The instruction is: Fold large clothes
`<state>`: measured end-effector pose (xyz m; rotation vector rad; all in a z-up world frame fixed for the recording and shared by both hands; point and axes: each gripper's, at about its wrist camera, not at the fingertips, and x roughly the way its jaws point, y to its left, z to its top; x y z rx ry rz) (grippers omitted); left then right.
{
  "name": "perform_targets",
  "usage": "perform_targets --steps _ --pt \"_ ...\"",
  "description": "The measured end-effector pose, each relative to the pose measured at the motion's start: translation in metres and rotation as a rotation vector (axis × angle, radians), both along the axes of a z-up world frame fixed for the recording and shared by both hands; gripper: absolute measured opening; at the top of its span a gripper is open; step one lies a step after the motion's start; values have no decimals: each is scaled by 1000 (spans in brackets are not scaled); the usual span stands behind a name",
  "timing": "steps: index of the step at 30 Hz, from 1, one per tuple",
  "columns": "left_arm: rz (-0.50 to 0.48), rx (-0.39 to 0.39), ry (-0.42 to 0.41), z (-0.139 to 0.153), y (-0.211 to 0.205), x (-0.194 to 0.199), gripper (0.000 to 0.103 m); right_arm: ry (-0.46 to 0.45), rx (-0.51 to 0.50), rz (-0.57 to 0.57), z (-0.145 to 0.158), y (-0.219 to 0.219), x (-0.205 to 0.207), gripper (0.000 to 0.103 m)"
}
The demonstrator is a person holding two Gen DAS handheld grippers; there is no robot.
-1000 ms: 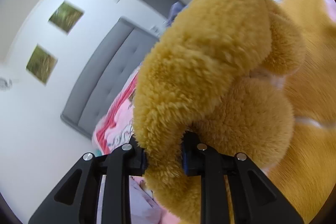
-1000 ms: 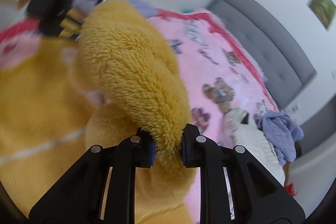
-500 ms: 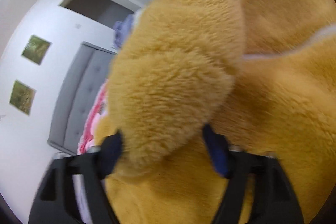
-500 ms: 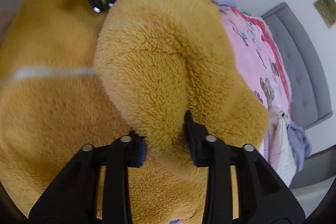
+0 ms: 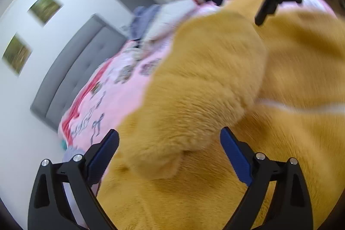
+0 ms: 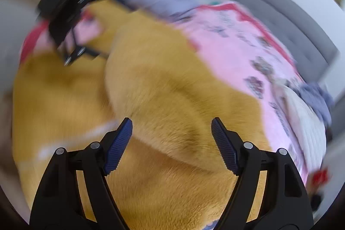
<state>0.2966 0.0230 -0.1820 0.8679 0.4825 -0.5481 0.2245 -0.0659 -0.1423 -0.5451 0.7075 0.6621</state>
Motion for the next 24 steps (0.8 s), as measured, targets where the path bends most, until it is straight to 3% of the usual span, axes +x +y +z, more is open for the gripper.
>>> perform_targets --steps 4,6,8,10,12,13,15,16,21,24 --pt "45 -35 25 21 6 31 97 -9 24 -88 11 -8 27 82" --pt "24 -59 66 29 1 39 97 55 68 -88 13 -12 47 82" --pt "12 -115 190 42 5 56 97 119 131 -115 20 -14 72 81" --pt "49 -220 359 49 1 82 97 183 240 -138 27 -14 92 61" --pt "149 -376 494 48 1 105 97 243 294 -235 26 -12 118 48" --pt "246 -478 604 40 4 117 97 282 327 -277 23 -12 126 39" --pt "358 -588 793 21 7 134 97 343 365 -344 12 -14 135 35" --pt "420 -629 843 8 8 135 94 357 359 -371 5 -14 134 35" --pt "490 -650 904 -32 3 100 95 443 272 -427 -41 -10 107 34" --pt "511 -613 897 -53 -6 76 95 434 215 -423 -63 -6 88 34"
